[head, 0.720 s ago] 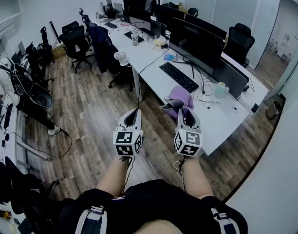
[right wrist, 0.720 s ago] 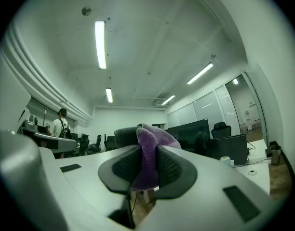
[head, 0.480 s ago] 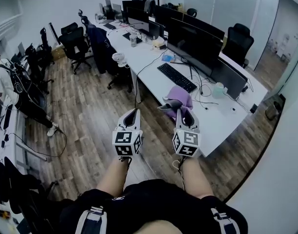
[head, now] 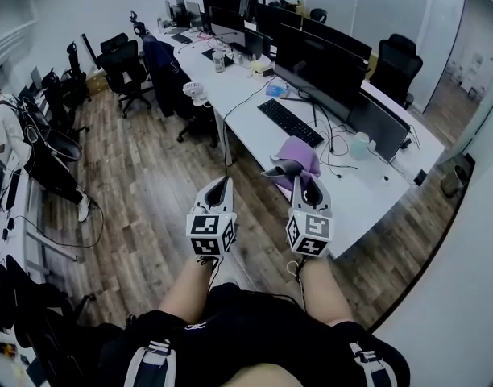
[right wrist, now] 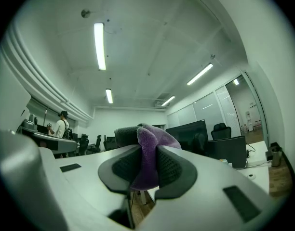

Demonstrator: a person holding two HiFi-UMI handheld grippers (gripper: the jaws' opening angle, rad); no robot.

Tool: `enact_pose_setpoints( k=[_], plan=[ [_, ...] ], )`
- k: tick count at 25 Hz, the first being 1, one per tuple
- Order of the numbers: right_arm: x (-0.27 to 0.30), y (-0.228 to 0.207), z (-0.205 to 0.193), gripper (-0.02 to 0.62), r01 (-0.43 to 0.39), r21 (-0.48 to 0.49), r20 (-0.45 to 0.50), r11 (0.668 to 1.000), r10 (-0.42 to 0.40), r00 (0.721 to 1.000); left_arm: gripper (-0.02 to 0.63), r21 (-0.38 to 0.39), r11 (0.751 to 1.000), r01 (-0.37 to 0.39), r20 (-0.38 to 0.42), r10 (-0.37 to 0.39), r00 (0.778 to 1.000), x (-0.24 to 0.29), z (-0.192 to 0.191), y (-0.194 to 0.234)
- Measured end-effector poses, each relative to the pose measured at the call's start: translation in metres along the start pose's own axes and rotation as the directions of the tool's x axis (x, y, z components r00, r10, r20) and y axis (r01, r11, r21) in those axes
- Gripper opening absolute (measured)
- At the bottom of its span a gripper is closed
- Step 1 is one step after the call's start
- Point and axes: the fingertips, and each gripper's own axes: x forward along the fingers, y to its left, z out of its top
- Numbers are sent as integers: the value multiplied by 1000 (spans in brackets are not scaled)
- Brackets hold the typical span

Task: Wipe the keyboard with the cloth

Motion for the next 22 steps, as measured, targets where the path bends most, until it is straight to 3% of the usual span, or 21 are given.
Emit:
enact_pose_setpoints(
  k=[22],
  plan=[
    [85, -44, -22, 95, 72, -18, -10, 997, -72, 997, 12, -10, 997, 81, 15, -81, 997, 111, -8, 13]
  ],
)
